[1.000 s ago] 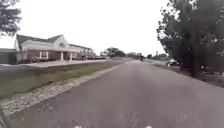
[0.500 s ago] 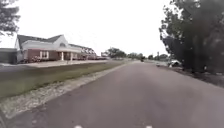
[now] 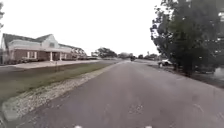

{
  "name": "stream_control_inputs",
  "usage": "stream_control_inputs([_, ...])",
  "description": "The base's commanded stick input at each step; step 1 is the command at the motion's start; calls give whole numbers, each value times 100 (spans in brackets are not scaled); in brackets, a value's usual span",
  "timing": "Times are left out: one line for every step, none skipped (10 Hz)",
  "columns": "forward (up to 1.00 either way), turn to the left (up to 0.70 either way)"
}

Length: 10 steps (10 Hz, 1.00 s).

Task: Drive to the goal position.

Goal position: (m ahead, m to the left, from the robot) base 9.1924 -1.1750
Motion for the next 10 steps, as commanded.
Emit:
stream_control_inputs([70,0])
stream_control_inputs([70,0])
stream_control_inputs([70,0])
stream_control_inputs([70,0])
stream_control_inputs([70,0])
stream_control_inputs([70,-7])
stream_control_inputs([70,-21])
stream_control_inputs([70,-35])
stream_control_inputs([70,-10])
stream_control_inputs([70,0])
